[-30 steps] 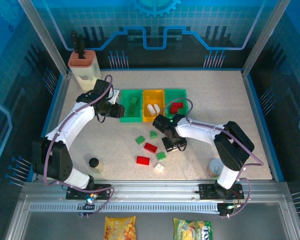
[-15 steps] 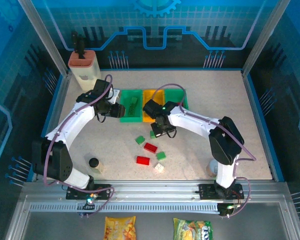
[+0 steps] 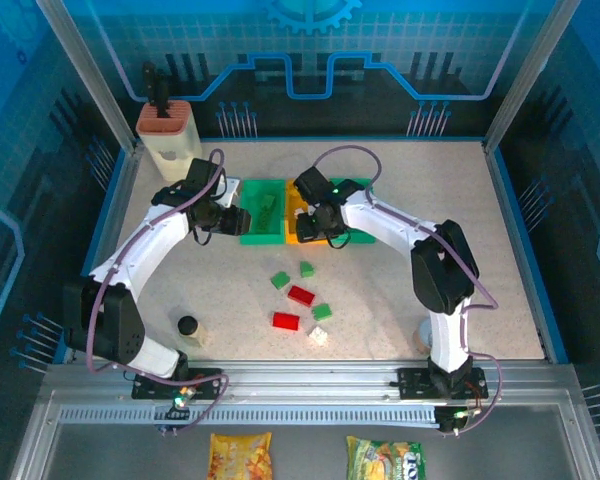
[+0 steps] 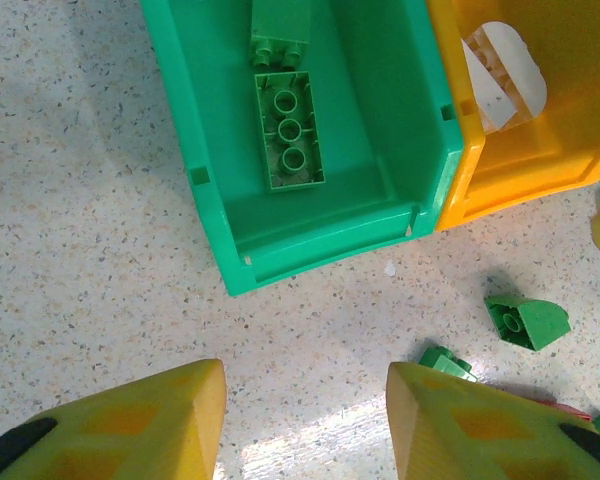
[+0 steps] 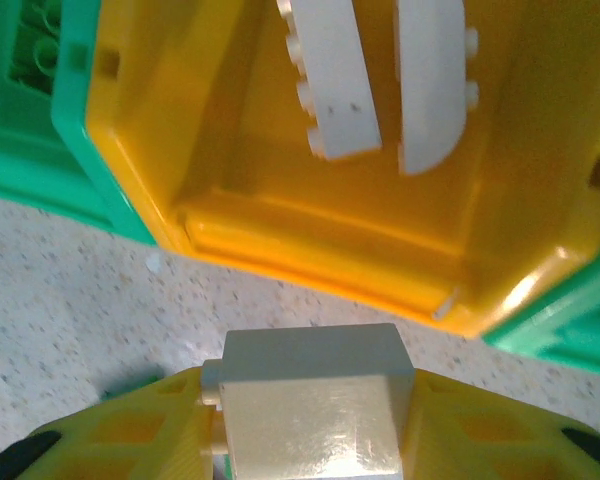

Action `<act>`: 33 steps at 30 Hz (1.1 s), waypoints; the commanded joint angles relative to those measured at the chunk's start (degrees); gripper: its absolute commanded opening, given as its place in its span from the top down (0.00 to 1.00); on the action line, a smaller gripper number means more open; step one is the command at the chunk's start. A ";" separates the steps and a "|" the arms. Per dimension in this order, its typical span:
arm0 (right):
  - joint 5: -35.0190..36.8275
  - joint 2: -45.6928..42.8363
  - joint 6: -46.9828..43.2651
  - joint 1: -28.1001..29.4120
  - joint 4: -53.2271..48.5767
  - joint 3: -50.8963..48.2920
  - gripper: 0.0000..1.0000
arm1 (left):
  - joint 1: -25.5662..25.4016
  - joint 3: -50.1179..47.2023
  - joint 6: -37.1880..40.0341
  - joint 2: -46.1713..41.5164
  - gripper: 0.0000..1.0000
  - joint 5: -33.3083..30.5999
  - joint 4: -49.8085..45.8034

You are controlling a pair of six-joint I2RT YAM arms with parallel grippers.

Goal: Sort the legos into containers by color
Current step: Place the lego in the container.

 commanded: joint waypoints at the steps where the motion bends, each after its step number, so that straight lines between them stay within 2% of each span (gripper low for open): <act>1: -5.97 2.03 1.06 -1.05 4.28 3.04 0.54 | 0.20 -0.71 1.14 -1.25 0.53 1.30 0.14; 9: -10.65 7.03 2.51 -2.33 6.54 7.62 0.53 | 0.20 -0.53 1.15 -0.94 0.53 1.03 0.02; 15: -13.13 8.65 3.95 -3.28 9.30 7.31 0.52 | 0.21 -0.53 1.11 -0.92 0.53 1.04 0.03; 33: -15.32 10.22 5.20 -4.49 12.11 6.42 0.44 | 0.21 -0.61 0.91 -0.99 0.53 1.89 0.43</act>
